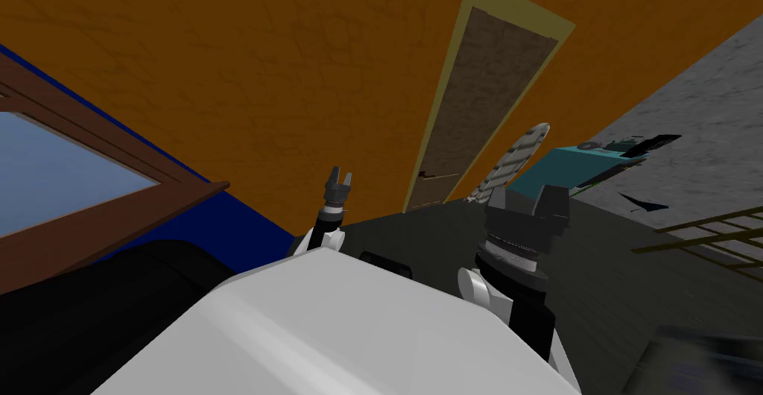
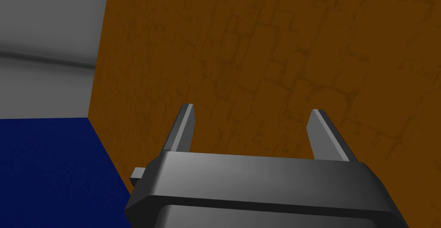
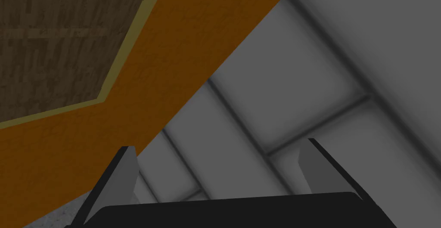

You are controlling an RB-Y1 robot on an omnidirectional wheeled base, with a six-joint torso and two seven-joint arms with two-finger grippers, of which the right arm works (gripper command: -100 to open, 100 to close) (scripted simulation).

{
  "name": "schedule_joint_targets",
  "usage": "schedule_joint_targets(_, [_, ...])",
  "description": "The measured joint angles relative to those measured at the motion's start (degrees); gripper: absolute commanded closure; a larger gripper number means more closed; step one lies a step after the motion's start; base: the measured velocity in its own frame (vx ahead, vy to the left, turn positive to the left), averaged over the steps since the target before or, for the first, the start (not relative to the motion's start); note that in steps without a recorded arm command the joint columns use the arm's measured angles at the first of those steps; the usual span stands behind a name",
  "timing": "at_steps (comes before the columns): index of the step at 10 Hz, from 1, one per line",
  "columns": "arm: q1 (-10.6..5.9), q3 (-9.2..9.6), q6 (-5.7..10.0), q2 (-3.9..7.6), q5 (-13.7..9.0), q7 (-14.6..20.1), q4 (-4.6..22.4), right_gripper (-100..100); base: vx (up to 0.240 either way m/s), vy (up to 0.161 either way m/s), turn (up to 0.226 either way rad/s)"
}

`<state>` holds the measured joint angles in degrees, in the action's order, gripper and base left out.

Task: Pull the door open

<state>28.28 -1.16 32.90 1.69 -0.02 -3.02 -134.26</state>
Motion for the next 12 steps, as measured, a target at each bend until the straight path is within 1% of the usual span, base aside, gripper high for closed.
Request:
schedule_joint_targets(1, [-0.25,-0.34,0.27,0.50,-0.32,0.40,1.18,-100,0.069,-0.041,0.110])
schedule_joint_targets(3, [-0.95,0.37,0.82,0.69,-0.14,0.58,3.61,-100,0.074,-0.044,0.061])
schedule_joint_targets(6, [-1.88,0.27,1.61,1.70,-0.59,1.52,7.38,-100,0.074,-0.050,0.084])
schedule_joint_targets(8, [-3.61,0.22,2.00,2.37,-0.84,2.13,11.06,-100,0.080,-0.064,0.105])
schedule_joint_targets(9, [-3.72,0.31,2.71,2.81,-1.01,2.54,12.97,-100,0.076,-0.067,0.111])
schedule_joint_targets(11, [-5.09,0.71,3.14,3.35,-1.12,3.09,16.59,-100,0.071,-0.063,0.125])
schedule_joint_targets(12, [-5.45,0.63,3.47,3.98,-1.41,3.65,18.23,-100,0.060,-0.054,0.037])
